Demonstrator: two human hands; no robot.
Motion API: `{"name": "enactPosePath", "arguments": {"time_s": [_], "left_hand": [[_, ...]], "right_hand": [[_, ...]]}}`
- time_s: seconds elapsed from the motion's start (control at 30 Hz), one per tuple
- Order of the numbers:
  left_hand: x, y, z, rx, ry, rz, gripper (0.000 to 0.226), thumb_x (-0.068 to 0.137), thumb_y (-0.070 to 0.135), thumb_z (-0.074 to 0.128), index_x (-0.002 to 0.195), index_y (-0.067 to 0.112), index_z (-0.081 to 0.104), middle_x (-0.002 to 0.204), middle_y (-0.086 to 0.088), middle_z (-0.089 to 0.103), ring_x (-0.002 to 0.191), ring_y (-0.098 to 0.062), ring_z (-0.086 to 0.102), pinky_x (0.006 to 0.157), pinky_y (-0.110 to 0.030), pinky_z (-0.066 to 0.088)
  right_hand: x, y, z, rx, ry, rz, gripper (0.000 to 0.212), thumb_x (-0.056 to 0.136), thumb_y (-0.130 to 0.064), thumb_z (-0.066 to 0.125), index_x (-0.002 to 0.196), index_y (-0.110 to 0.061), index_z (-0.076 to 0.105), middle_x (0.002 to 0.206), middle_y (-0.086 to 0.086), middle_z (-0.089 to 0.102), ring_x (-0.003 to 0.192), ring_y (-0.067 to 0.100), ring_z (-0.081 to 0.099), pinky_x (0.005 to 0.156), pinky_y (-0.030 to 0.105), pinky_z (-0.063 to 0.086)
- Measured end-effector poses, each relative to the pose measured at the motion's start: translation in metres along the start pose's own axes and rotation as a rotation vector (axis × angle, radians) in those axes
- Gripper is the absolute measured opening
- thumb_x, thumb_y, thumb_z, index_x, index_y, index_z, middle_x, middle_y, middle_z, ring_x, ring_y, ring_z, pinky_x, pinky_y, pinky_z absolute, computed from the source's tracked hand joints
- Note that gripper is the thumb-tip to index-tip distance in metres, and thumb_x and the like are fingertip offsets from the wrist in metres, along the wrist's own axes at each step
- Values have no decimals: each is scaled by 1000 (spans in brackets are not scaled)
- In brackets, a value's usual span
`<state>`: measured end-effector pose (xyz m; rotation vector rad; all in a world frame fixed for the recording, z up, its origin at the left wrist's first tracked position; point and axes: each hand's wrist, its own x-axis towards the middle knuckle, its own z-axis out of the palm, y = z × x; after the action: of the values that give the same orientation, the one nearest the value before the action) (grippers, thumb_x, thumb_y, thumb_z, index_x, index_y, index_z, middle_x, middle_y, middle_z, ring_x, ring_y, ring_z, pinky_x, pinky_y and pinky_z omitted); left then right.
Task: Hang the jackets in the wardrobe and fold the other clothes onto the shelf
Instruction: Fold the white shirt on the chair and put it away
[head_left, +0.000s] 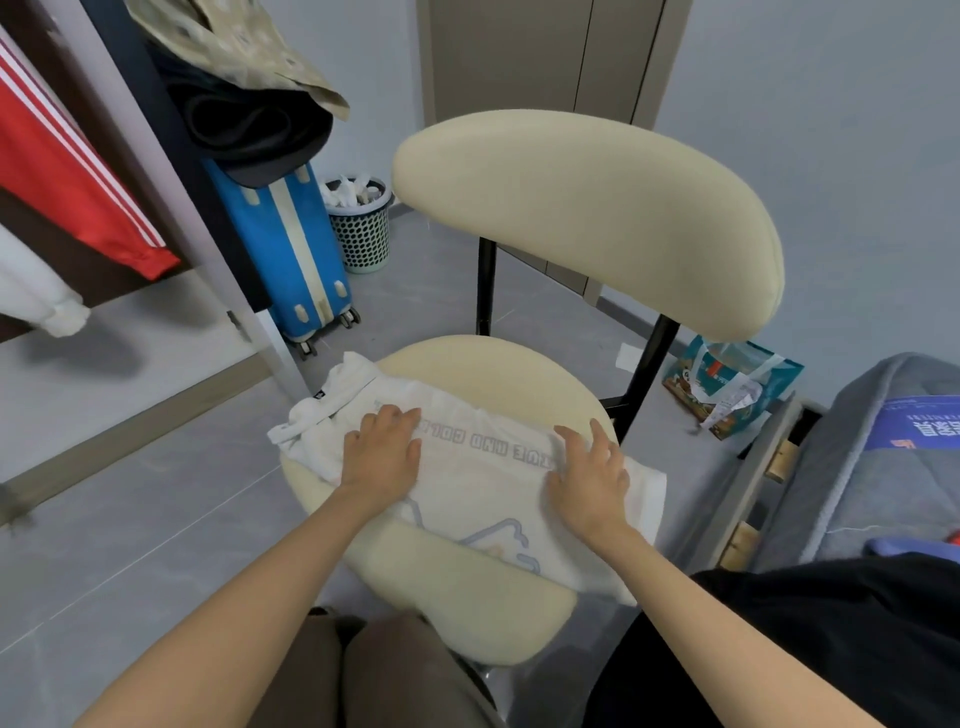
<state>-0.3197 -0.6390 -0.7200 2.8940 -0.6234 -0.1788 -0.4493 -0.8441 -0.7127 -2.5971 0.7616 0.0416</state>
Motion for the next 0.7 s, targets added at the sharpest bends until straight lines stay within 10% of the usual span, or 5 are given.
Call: {"name": "enactPosePath", "arguments": {"time_s": [0.37, 0.7], "left_hand": [[86, -64, -5, 73, 28, -112, 43, 105, 27, 27, 147, 22, 29, 146, -6, 39, 127, -30, 39, 103, -40, 29], [131, -83, 0, -33, 180, -25, 33, 104, 29, 34, 113, 14, 62, 114, -7, 62, 98, -29, 59, 79, -37, 47]], "right_hand": [[55, -82, 58, -122, -194, -321, 52, 104, -31, 27, 154, -29, 11, 163, 0, -3, 149, 23, -5, 117, 55, -5], [62, -96, 85, -231, 31, -261, 49, 92, -31, 38, 141, -31, 36, 145, 3, 37, 124, 31, 37, 113, 52, 15]]}}
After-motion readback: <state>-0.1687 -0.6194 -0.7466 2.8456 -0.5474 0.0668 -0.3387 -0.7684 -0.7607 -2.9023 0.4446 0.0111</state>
